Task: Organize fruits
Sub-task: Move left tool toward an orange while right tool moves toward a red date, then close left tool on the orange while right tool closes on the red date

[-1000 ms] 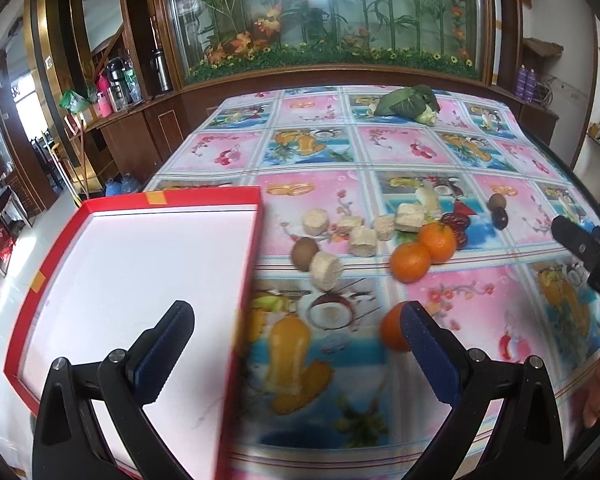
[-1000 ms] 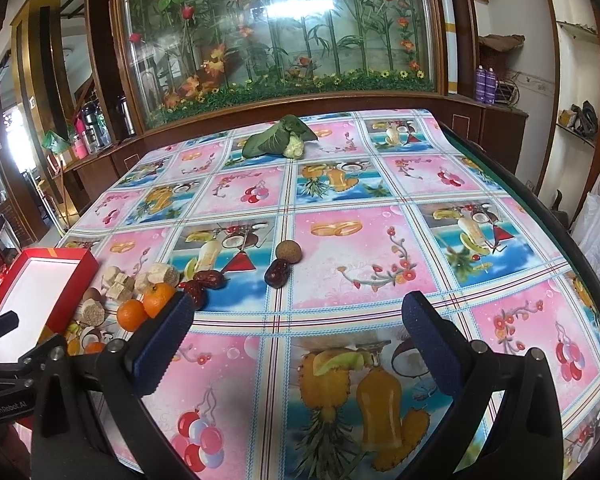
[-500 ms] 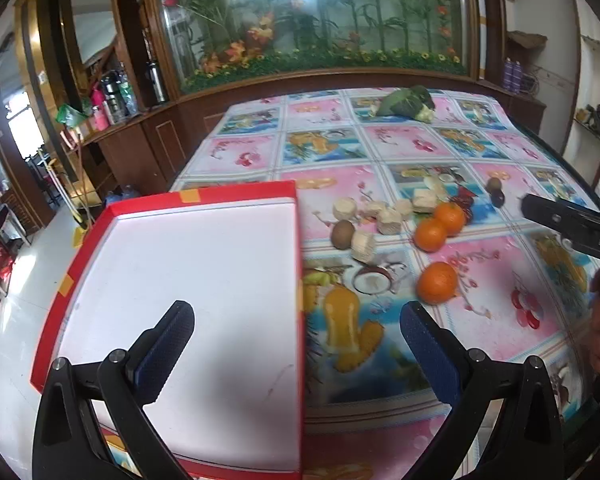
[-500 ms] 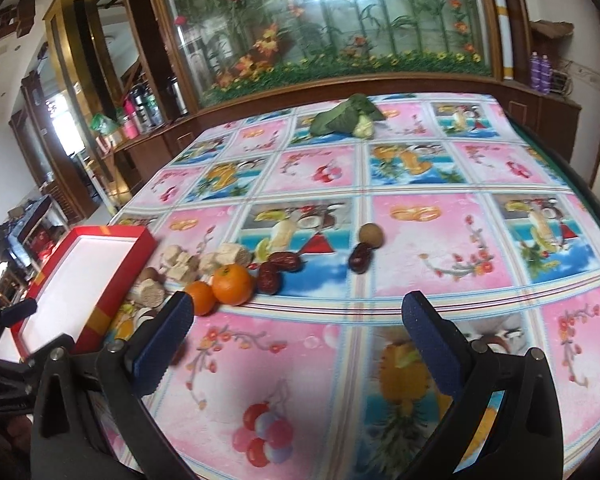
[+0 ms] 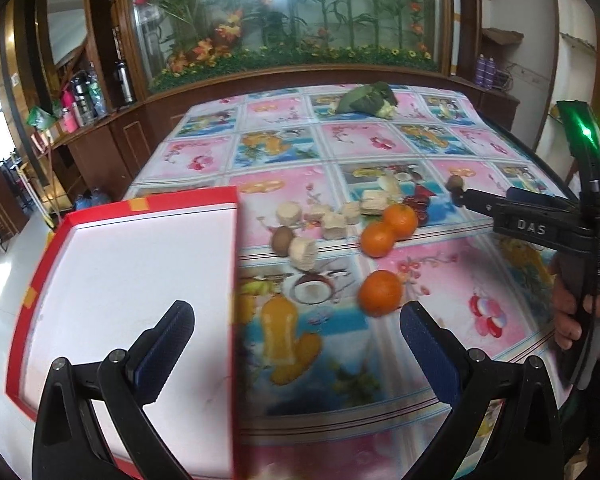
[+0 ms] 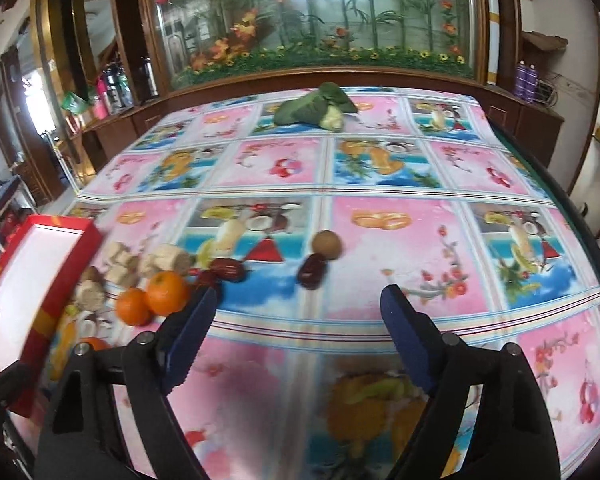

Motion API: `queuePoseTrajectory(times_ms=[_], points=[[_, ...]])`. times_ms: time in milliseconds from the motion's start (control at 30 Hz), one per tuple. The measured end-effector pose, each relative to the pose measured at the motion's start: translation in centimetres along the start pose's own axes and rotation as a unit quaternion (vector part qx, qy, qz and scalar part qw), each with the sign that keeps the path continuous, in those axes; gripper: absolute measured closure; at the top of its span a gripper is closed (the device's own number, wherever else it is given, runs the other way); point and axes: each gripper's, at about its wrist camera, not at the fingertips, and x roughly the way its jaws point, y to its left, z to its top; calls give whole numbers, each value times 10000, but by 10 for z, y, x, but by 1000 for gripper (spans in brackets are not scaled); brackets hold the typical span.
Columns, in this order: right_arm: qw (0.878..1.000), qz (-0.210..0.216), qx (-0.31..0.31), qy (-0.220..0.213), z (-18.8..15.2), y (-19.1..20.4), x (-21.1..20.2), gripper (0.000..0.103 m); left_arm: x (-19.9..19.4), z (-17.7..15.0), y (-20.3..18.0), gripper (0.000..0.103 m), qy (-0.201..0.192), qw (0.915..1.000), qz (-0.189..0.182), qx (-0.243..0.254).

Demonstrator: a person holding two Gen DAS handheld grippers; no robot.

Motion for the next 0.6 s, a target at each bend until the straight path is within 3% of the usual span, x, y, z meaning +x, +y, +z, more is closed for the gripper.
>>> queuePoseTrajectory(times_ms=[100, 433, 600], points=[[9997, 32, 102, 236, 2, -7, 11, 33, 13, 1, -12, 3, 155, 9998, -97, 42], [9980, 25, 244, 581, 11, -10, 41, 58, 40, 5, -26, 38, 530, 9964, -660, -30], [9982, -69, 162, 575, 13, -5, 45, 65, 50, 4, -29, 54, 715, 9938, -848, -63]])
